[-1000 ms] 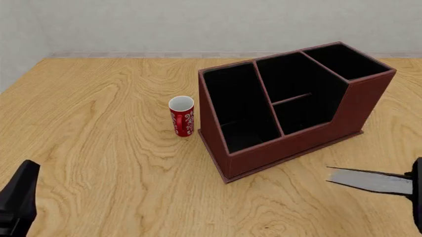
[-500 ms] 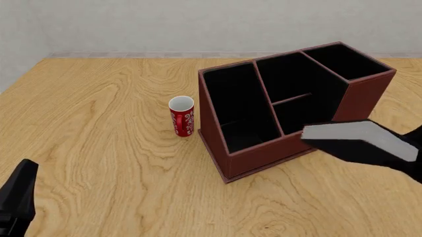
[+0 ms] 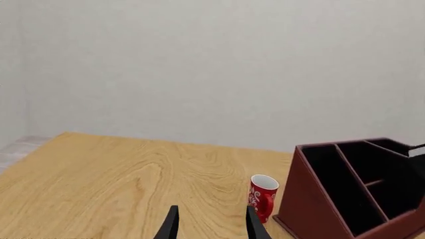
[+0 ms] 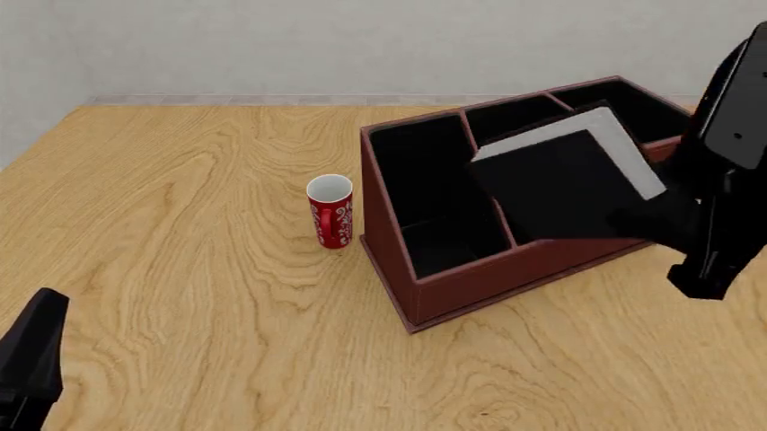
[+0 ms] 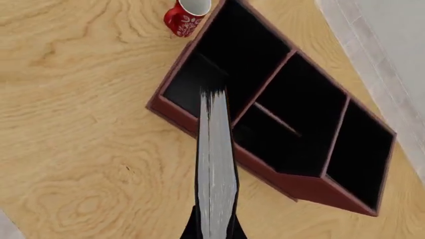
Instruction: Pick up the book and place it in the left compartment of the caddy.
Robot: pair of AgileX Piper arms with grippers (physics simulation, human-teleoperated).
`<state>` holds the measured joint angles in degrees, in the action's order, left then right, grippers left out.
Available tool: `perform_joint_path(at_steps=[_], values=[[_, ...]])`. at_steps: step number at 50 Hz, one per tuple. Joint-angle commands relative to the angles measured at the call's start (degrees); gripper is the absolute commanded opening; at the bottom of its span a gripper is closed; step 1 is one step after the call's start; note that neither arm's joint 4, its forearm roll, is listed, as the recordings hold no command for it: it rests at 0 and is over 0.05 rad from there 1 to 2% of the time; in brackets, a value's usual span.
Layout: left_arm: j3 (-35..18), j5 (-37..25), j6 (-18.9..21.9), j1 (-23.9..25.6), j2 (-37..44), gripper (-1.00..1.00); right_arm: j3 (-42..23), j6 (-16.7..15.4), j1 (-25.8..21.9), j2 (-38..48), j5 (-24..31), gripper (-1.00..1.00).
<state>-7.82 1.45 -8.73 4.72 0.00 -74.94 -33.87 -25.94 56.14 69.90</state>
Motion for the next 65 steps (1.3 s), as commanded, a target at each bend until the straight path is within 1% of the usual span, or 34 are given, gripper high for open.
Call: perform_joint_path(at_steps=[1,2,4,8,9,10,11,12,14,15,16,19,20,21,22,23,24,25,27,29,30,31,32,33,35,37,39,40,41,46,50,57,60,65], values=[[0.46,0.52,-1.04,-0.93,0.0,1.0,-6.41,7.63,-2.03,6.2,0.0,-1.0],[0.58,0.61,-1.19,-1.11,0.0,1.0,-5.95,9.06,-2.27,6.68,0.0,-1.0],[0.63,0.72,-1.54,-1.38,0.0,1.0,-5.37,7.97,-1.24,7.17,0.0,-1.0],[1.17,1.19,-2.07,-1.86,0.0,1.0,-6.13,8.57,0.19,8.38,0.0,-1.0],[1.27,1.3,-2.23,-1.92,0.0,1.0,-6.15,9.43,-0.16,8.69,0.0,-1.0],[1.32,1.37,-2.29,-1.99,0.0,1.0,-6.3,12.25,-1.23,9.11,0.0,-1.0],[1.31,1.41,-2.25,-2.04,0.0,1.0,-6.22,10.33,-0.46,9.09,0.0,-1.0],[1.27,1.38,-2.53,-2.24,0.0,1.0,-6.58,11.33,-0.83,9.53,0.0,-1.0],[1.06,1.37,-2.58,-2.38,0.0,1.0,-6.83,11.15,0.73,10.4,0.0,-1.0],[0.99,1.36,-2.7,-2.52,0.0,1.0,-7.47,12.42,-0.2,10.63,0.0,-1.0],[0.93,1.35,-2.93,-2.84,0.0,1.0,-7.31,11.86,-0.37,10.69,0.0,-1.0],[0.77,1.11,-3.37,-3.39,0.0,1.0,-7.7,12.62,-0.69,11.21,0.0,-1.0],[0.38,0.89,-3.66,-4.11,0.0,1.0,-8.36,13.94,-1.59,11.6,0.0,-1.0],[0.38,0.89,-3.66,-4.11,0.0,1.0,-8.37,13.94,-1.59,11.61,0.0,-1.0],[-0.14,0.91,-2.7,-4.88,0.0,1.0,-8.95,17.43,-4.48,11.66,0.0,-1.0],[-0.15,0.91,-2.7,-4.88,0.0,1.0,-8.96,17.44,-4.49,11.67,0.0,-1.0],[-0.77,0.16,-0.96,-5.55,0.0,1.0,-9.69,17.78,-4.67,11.86,0.0,-1.0],[-1.1,-0.28,-0.3,-5.7,0.0,1.0,-9.16,16.79,-3.81,11.95,0.0,-1.0],[-1.7,-0.37,-0.03,-5.31,0.0,1.0,-8.62,16.29,-2.83,12.08,0.0,-1.0],[-2.15,-0.67,-0.02,-5.71,0.0,1.0,-8.59,16.78,-3.3,12.08,0.0,-1.0],[-2.29,-0.93,0.28,-6.45,0.0,1.0,-9.07,17.84,-4.2,12.1,0.0,-1.0],[-2.29,-0.93,0.28,-6.45,0.0,1.0,-9.07,17.84,-4.21,12.1,0.0,-1.0],[-2.47,-0.88,0.13,-6.36,0.0,1.0,-8.58,17.04,-3.66,12.08,0.0,-1.0],[-2.56,-1.13,-0.21,-7.06,0.0,1.0,-8.51,17.77,-4.31,12.03,0.0,-1.0],[-2.62,-1.64,-0.15,-6.73,0.0,1.0,-8.39,17.43,-3.91,12.04,0.0,-1.0],[-2.72,-1.53,-0.73,-8.01,0.0,1.0,-8.53,17.43,-3.88,12.02,0.0,-1.0],[-2.74,-1.79,-0.54,-7.62,0.0,1.0,-8.25,17.11,-3.62,11.95,0.0,-1.0],[-2.61,-2.48,-1.65,-6.3,0.0,1.0,-8.22,17.14,-3.6,11.9,0.0,-1.0],[-2.69,-2.35,-1.29,-7.09,0.0,1.0,-8.3,16.99,-3.37,11.93,0.0,-1.0],[-2.87,-2.11,-0.76,-6.31,0.0,1.0,-8.45,17.59,-3.82,11.88,0.0,-1.0],[-2.8,-2.17,-0.24,-6.12,0.0,1.0,-8.48,17.37,-3.63,12.03,0.0,-1.0],[-2.85,-1.01,-1.54,-5.88,0.0,1.0,-9.23,17.06,-3.57,12.68,0.0,-1.0],[-3.18,-1.21,-1.07,-5.86,0.0,1.0,-9.45,16.49,-2.93,13.21,0.0,-1.0],[-3.43,-1.41,-1.12,-5.32,0.0,1.0,-9.73,16.79,-3.33,14.23,0.0,-1.0]])
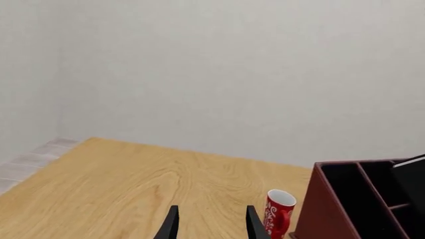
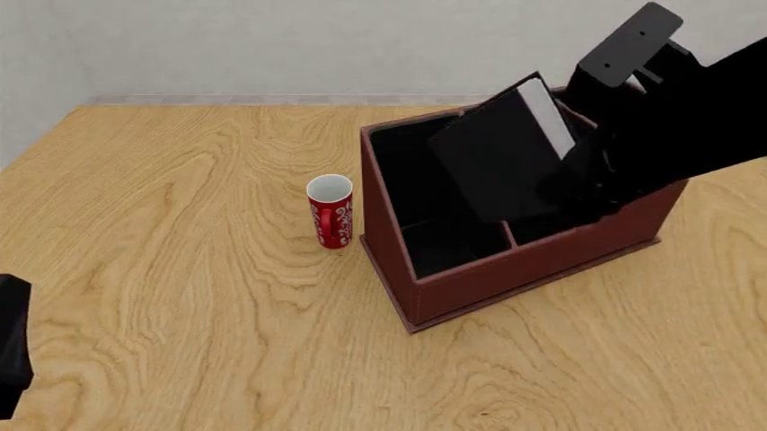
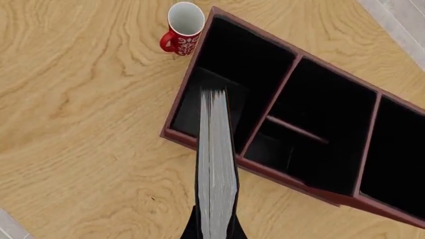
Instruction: Pick up the book and place it in the left compartment of the caddy.
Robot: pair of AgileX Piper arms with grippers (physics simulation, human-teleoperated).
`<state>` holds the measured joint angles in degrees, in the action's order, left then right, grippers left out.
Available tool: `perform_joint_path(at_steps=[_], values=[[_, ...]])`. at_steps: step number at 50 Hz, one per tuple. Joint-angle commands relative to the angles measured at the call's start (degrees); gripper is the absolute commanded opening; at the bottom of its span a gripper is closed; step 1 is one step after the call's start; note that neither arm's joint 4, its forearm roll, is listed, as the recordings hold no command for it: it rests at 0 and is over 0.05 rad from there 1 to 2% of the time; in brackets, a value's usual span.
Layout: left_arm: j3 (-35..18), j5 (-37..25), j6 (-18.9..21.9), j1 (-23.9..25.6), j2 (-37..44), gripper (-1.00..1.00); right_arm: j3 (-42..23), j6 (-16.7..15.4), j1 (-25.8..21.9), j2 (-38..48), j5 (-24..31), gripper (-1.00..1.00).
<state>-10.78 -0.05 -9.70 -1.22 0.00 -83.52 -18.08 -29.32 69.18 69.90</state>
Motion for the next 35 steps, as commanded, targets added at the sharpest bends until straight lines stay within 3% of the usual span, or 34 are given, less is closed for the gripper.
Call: perform_joint_path(at_steps=[1,19,35], values=[[-0.45,0.14,-0.21,0.51,0.0,1.0,-1.11,1.06,-0.04,1.42,0.0,-1.0],[0.88,0.86,0.12,-0.98,0.0,1.0,-2.47,2.5,-2.58,6.91,0.0,-1.0],[1.03,0.62,0.52,-1.23,0.0,1.0,-4.4,2.2,-1.62,9.92,0.0,-1.0]])
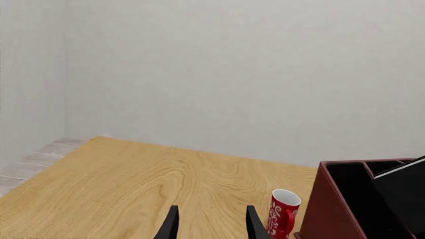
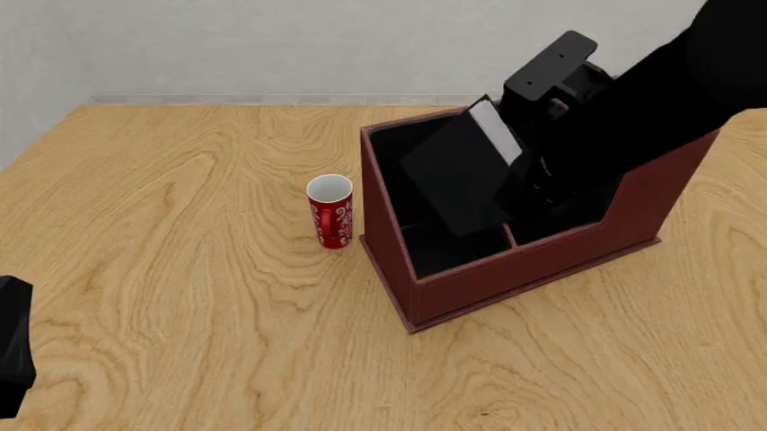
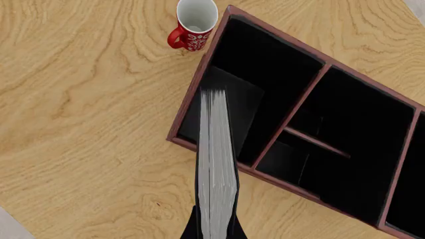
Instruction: Pick up the book and place it in the left compartment of the caddy.
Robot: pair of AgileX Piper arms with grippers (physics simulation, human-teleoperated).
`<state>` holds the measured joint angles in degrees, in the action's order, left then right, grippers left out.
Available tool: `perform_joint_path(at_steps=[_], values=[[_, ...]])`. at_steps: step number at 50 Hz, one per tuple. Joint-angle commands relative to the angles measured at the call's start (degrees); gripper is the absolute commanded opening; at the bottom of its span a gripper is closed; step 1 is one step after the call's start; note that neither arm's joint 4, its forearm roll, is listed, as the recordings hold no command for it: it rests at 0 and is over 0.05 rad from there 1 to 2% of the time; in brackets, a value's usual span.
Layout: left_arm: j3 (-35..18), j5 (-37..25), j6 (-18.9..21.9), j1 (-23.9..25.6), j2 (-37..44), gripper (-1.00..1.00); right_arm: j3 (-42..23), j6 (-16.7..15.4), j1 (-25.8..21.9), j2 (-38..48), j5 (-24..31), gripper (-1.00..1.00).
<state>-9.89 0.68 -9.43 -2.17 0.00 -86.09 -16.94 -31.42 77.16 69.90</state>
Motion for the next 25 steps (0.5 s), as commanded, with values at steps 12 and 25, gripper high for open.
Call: perform_joint_path(at_steps=[12,25], values=[[1.22,0.32,0.8,-0.08,0.0,1.0,-3.5,0.84,1.91,4.09,0.0,-1.0],[2.08,0.96,1.28,-0.91,0.0,1.0,-5.68,1.28,2.05,6.86,0.0,-1.0]])
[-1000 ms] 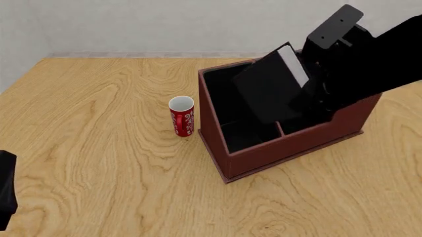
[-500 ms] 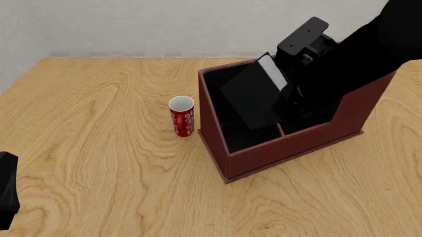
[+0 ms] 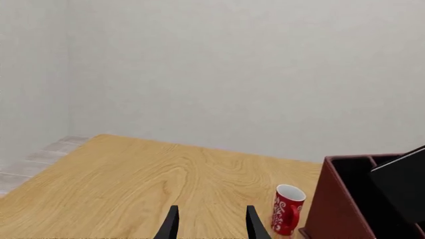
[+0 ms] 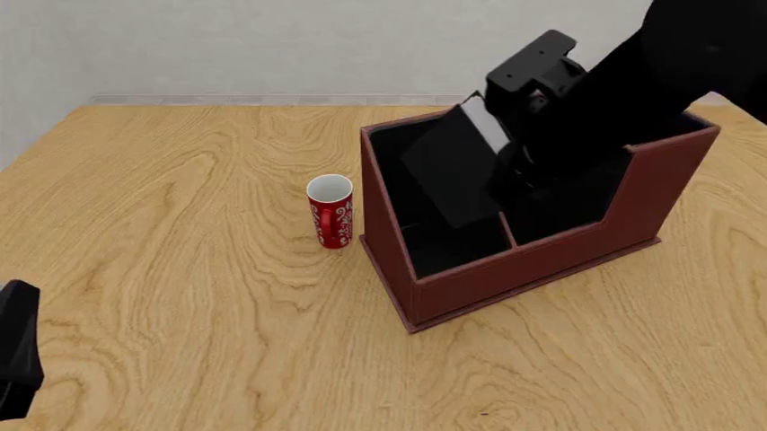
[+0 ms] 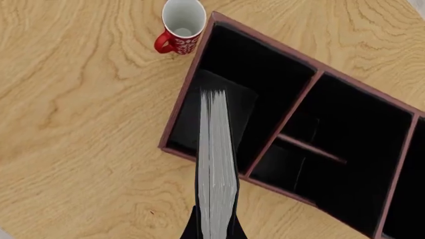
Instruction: Pick up the book and place it in the left compartment of the caddy.
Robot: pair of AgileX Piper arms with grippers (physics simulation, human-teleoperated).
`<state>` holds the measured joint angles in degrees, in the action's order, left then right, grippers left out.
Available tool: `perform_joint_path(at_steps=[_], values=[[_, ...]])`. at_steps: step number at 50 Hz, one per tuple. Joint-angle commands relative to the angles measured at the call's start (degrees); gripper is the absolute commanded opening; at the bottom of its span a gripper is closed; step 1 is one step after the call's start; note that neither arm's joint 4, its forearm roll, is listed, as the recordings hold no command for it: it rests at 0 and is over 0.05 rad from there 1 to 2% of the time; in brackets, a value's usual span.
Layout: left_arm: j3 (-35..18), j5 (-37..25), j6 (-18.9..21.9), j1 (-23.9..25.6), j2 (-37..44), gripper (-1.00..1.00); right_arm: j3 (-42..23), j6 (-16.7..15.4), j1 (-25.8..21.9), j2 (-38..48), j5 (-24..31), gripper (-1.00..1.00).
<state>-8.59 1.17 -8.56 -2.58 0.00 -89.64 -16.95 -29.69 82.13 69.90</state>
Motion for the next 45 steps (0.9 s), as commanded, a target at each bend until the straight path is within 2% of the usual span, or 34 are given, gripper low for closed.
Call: perform_joint_path(at_steps=[1,45], values=[[0.79,0.42,0.33,-0.48,0.0,1.0,-2.23,1.39,0.2,2.03,0.0,-1.0],[1.66,0.93,1.3,-1.14,0.0,1.0,-5.22,3.64,0.14,8.12,0.0,-1.0]])
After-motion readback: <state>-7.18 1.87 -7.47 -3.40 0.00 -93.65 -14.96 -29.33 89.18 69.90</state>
